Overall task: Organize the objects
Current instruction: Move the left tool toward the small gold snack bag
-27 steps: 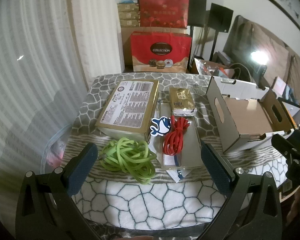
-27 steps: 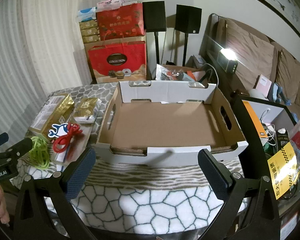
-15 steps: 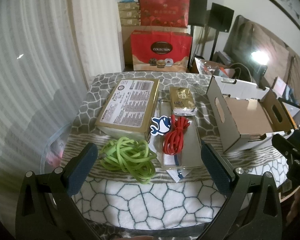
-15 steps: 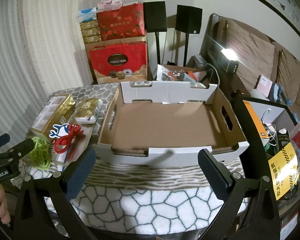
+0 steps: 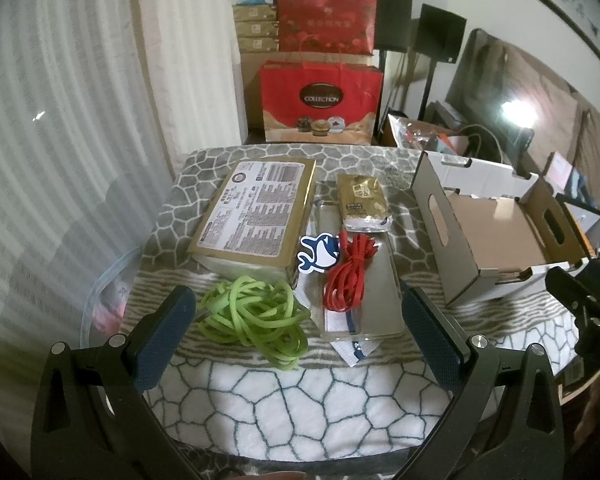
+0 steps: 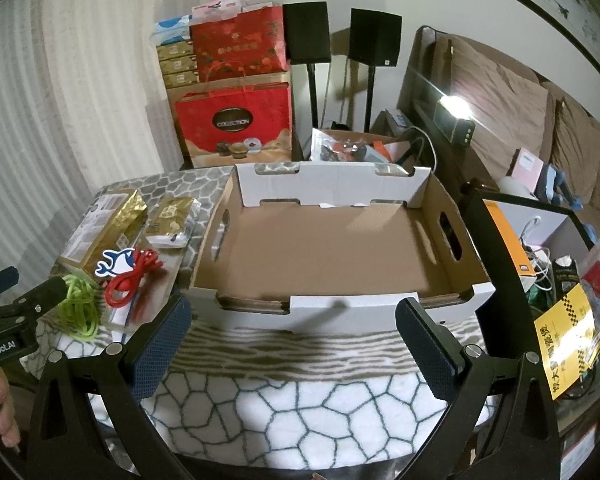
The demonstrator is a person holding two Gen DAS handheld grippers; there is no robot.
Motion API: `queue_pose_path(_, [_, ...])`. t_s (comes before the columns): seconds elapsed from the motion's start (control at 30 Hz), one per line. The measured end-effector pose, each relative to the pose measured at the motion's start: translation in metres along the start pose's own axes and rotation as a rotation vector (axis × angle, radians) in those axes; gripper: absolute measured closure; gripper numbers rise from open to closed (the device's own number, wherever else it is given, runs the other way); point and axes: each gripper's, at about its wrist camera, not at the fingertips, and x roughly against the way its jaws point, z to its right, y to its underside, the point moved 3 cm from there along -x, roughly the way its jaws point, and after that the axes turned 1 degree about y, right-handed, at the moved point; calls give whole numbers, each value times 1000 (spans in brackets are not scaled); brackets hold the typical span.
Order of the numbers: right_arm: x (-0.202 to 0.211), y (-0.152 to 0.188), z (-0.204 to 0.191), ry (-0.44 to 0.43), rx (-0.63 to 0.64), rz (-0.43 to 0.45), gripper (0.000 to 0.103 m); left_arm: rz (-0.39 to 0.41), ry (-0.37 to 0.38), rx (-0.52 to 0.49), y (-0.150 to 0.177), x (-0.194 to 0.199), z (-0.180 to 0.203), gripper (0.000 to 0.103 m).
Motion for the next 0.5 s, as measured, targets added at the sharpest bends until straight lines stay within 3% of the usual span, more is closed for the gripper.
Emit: queue_pose_path(0.5, [-7,-7,16,19,4,-1,0,0,8,-19,-21,-14,1,0])
